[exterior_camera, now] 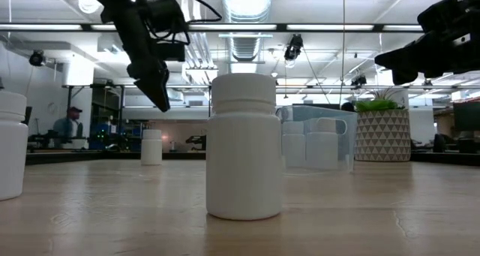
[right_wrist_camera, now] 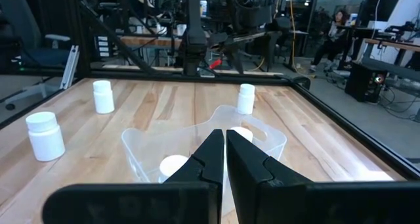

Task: Pick and place pill bottles into a basket
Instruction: Put the white pill bottle into the transparent bin

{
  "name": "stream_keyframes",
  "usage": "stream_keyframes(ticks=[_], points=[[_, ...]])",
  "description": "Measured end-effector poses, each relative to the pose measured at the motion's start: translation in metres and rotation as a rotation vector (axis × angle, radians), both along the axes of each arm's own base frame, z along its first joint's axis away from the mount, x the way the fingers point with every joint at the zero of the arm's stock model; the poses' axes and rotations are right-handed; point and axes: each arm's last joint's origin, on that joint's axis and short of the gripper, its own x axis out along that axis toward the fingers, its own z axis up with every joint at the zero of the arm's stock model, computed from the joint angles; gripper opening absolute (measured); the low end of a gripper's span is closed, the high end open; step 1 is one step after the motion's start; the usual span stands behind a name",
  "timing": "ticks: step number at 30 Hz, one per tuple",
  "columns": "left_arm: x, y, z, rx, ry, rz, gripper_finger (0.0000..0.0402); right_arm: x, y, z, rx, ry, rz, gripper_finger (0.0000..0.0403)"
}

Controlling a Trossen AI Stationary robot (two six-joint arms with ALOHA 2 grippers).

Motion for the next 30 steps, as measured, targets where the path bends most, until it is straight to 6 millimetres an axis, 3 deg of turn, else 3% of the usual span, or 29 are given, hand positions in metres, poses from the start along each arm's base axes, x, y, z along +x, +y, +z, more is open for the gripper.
stream_keyframes(ticks=[15, 30], points=[[0.007, 0.013, -0.036, -0.146, 0.164, 0.012, 0.0315, 0.000, 0.000, 0.000, 0.000, 0.000, 0.000, 0.0009], [0.005, 0.015, -0.039, -0.231, 0.135, -0.006, 0.0315, 0.000, 0.000, 0.000, 0.002, 0.000, -0.001, 0.0009]])
